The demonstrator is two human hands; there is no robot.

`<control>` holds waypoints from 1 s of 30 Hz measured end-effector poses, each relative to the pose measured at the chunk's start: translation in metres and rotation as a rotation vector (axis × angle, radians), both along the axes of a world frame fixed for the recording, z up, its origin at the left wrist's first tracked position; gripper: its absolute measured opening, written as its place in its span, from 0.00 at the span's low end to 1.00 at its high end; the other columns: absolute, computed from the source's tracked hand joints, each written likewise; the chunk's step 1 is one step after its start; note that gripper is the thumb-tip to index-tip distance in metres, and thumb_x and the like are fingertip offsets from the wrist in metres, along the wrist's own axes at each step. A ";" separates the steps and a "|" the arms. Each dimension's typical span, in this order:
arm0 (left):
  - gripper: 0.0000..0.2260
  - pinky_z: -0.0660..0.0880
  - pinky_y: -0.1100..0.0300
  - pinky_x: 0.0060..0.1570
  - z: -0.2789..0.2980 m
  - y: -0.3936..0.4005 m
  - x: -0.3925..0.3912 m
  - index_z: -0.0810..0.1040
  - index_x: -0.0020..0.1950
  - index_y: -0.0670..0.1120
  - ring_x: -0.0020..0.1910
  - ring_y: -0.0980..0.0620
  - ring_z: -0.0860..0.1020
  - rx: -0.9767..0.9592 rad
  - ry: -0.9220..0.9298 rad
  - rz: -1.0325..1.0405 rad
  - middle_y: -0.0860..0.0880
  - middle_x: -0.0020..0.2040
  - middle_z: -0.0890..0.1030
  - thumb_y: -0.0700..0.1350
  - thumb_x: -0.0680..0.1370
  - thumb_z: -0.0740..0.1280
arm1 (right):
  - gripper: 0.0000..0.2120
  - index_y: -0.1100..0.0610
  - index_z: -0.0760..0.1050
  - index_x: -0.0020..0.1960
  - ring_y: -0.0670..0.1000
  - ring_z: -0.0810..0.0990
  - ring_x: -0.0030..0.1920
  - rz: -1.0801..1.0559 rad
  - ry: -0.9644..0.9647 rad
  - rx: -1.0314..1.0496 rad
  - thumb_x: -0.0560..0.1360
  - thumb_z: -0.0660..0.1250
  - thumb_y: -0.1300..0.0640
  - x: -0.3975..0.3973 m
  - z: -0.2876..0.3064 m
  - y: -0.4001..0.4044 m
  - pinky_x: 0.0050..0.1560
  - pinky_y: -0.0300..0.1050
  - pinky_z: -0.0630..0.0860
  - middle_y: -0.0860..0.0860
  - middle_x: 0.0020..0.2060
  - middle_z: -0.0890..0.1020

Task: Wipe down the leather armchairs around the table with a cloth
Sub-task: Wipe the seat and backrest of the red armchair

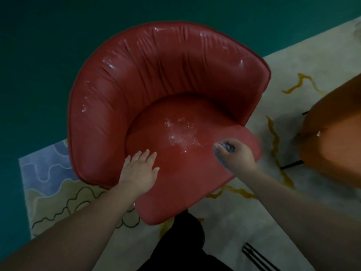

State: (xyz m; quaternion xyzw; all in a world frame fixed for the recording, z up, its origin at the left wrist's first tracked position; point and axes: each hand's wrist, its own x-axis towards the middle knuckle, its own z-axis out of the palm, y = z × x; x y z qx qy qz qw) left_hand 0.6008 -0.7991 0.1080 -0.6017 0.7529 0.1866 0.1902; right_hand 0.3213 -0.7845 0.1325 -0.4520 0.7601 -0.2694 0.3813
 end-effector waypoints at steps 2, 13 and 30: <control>0.26 0.49 0.47 0.75 -0.009 -0.015 -0.004 0.50 0.79 0.52 0.77 0.49 0.51 -0.008 0.007 0.022 0.50 0.79 0.52 0.57 0.82 0.49 | 0.09 0.50 0.76 0.38 0.44 0.78 0.28 0.026 0.008 0.013 0.74 0.69 0.48 -0.003 -0.008 -0.019 0.29 0.38 0.74 0.46 0.28 0.80; 0.25 0.54 0.49 0.74 -0.062 -0.083 -0.023 0.53 0.78 0.52 0.77 0.49 0.54 -0.006 0.090 0.217 0.50 0.78 0.56 0.56 0.82 0.52 | 0.09 0.51 0.78 0.45 0.43 0.80 0.38 0.101 -0.039 0.076 0.74 0.69 0.46 -0.024 -0.063 -0.114 0.34 0.31 0.72 0.46 0.37 0.81; 0.25 0.57 0.50 0.73 -0.223 -0.118 -0.050 0.55 0.78 0.54 0.76 0.51 0.54 -0.032 0.269 0.742 0.53 0.78 0.56 0.54 0.81 0.57 | 0.24 0.51 0.67 0.60 0.43 0.80 0.43 0.409 -0.261 0.140 0.69 0.74 0.59 0.027 -0.229 -0.223 0.34 0.28 0.74 0.51 0.55 0.75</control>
